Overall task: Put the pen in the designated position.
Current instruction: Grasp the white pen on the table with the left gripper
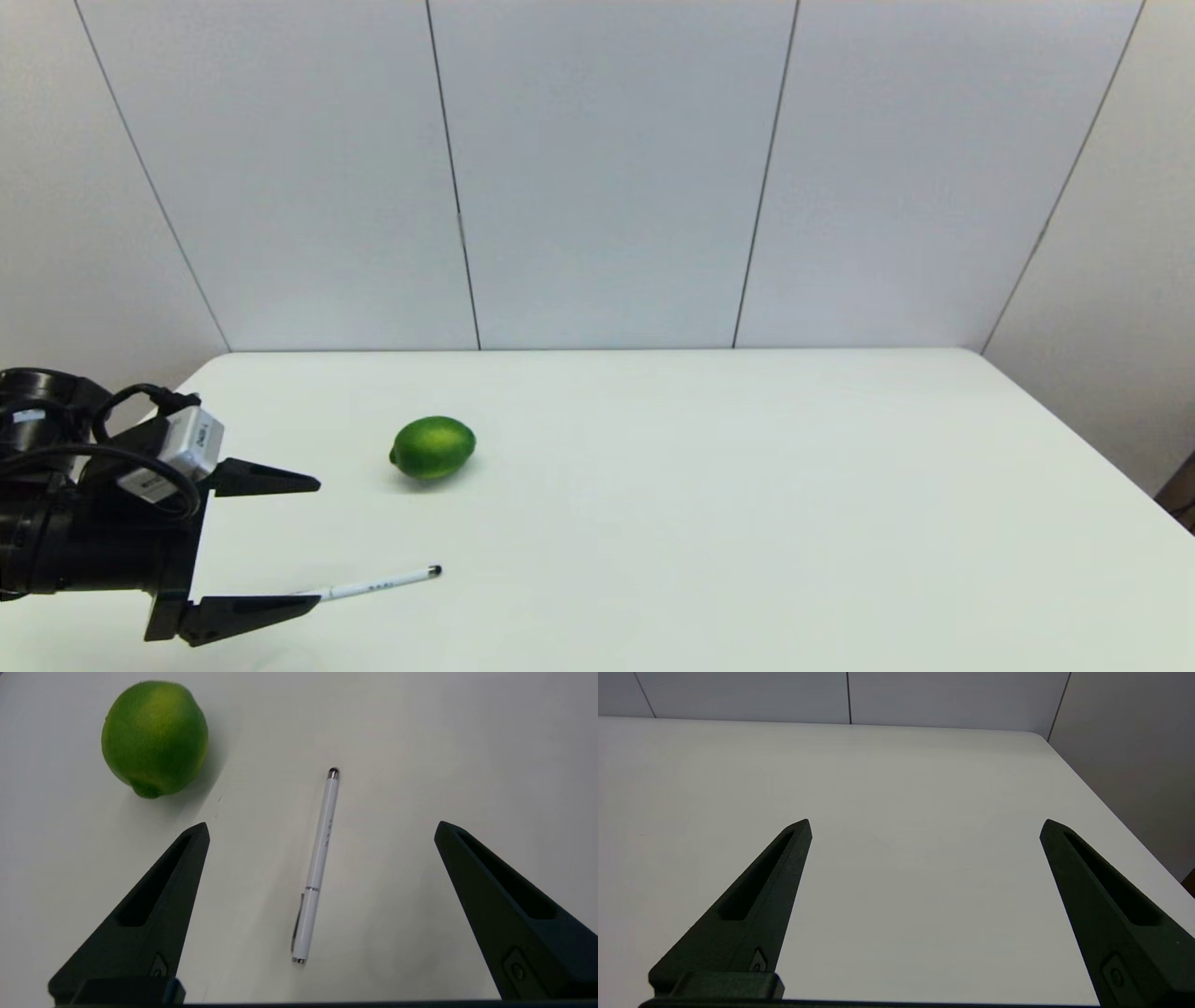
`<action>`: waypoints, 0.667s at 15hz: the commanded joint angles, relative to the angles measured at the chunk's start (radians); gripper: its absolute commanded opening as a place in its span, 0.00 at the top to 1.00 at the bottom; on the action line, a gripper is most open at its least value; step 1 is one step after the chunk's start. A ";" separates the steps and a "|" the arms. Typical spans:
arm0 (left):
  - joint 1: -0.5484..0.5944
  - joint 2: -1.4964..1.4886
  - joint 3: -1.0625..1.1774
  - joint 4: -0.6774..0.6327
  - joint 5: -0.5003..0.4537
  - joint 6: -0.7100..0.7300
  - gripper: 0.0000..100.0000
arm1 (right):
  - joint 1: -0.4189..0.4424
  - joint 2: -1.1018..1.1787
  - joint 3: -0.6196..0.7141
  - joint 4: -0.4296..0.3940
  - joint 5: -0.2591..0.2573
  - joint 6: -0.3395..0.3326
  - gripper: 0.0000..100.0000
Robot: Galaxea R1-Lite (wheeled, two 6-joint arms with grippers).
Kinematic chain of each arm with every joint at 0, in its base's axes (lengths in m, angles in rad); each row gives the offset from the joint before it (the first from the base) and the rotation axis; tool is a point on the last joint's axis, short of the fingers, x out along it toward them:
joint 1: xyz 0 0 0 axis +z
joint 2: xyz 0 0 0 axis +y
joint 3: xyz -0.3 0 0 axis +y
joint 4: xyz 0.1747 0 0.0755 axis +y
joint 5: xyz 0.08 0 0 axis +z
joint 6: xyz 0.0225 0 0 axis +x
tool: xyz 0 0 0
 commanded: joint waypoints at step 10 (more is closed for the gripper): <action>-0.004 0.143 0.123 -0.149 0.024 0.042 0.00 | 0.000 0.001 0.014 0.000 0.000 0.000 0.00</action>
